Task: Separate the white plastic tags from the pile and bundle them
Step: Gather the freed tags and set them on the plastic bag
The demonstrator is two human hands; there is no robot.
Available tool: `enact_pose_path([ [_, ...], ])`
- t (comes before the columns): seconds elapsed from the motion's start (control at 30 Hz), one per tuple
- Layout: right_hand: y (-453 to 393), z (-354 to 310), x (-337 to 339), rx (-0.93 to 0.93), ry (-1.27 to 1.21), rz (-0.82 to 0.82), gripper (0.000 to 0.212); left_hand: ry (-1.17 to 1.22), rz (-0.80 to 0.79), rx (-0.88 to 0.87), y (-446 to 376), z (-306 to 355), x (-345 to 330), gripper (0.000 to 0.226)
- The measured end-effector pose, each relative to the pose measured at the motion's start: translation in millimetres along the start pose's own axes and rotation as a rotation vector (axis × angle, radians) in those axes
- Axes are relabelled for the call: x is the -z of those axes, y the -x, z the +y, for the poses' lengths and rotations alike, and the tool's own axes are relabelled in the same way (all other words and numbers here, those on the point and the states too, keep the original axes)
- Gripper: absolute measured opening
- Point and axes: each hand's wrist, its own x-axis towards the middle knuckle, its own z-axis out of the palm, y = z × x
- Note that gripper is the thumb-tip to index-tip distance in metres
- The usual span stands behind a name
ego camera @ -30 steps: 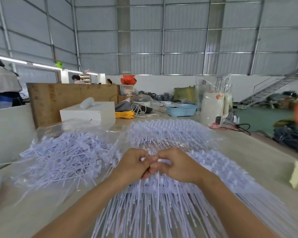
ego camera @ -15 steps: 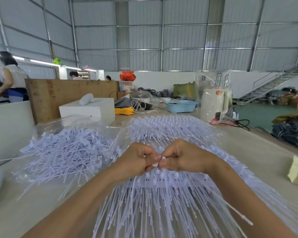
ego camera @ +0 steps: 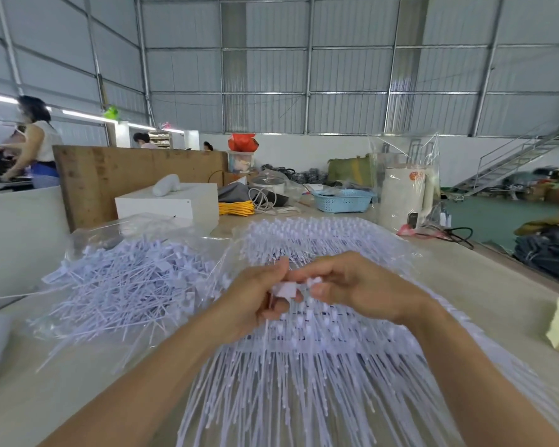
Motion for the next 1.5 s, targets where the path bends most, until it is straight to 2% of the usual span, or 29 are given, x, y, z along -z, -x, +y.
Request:
enact_pose_path([
  [0.07,-10.3,-0.9,-15.4,0.016,0.102,0.057,0.032,-0.039,-0.082,0.014,3.0,-1.7,-8.2,0.059],
  [0.1,-13.9,-0.2,-19.8,0.020,0.156,0.117,0.037,-0.083,-0.091,-0.001,5.2,-1.1,-10.2,0.059],
  [0.23,-20.7,3.4,-30.8,0.116,0.308,0.197,0.059,-0.192,0.013,-0.086,8.0,-2.7,-9.7,0.035],
  [0.33,-21.8,6.8,-30.8,0.155,0.389,0.260,0.064,-0.199,0.076,-0.120,5.9,-5.4,-7.4,0.031],
  [0.43,-20.7,12.6,-21.8,0.111,0.610,0.342,0.061,-0.239,0.148,-0.140,2.7,-6.7,-4.9,0.032],
  [0.5,-17.8,15.3,-14.9,0.033,0.488,0.312,0.047,-0.282,0.190,-0.149,0.3,-8.2,-1.2,0.031],
  [0.57,-16.0,17.9,-13.7,-0.003,0.333,0.238,0.024,-0.323,0.229,-0.150,-1.2,-9.8,2.1,0.027],
  [0.63,-16.1,20.8,-15.8,-0.012,0.273,0.211,0.013,-0.381,0.238,-0.150,-1.8,-12.0,3.4,0.026],
  [0.77,-18.7,18.9,-21.7,0.003,0.256,0.188,0.019,-0.481,0.253,-0.161,-2.0,-13.3,3.2,0.028],
  [0.93,-20.3,24.8,-23.2,0.014,0.324,0.212,0.013,-0.542,0.211,-0.165,1.0,-10.8,1.7,0.028],
  [1.1,-17.6,20.1,-19.9,0.009,0.273,0.155,0.013,-0.558,0.150,-0.159,4.0,-7.9,-0.4,0.032],
  [1.3,-12.1,12.4,-9.8,-0.005,0.152,0.068,0.013,-0.437,0.025,-0.124,8.3,-3.5,-4.1,0.033],
  [1.43,0.4,11.9,6.7,-0.079,0.157,-0.034,0.009,-0.374,-0.202,-0.109,17.8,8.7,2.0,0.032],
  [1.5,6.0,12.0,17.3,-0.093,0.068,0.066,0.008,-0.220,-0.207,-0.118,19.3,16.0,8.5,0.029],
])
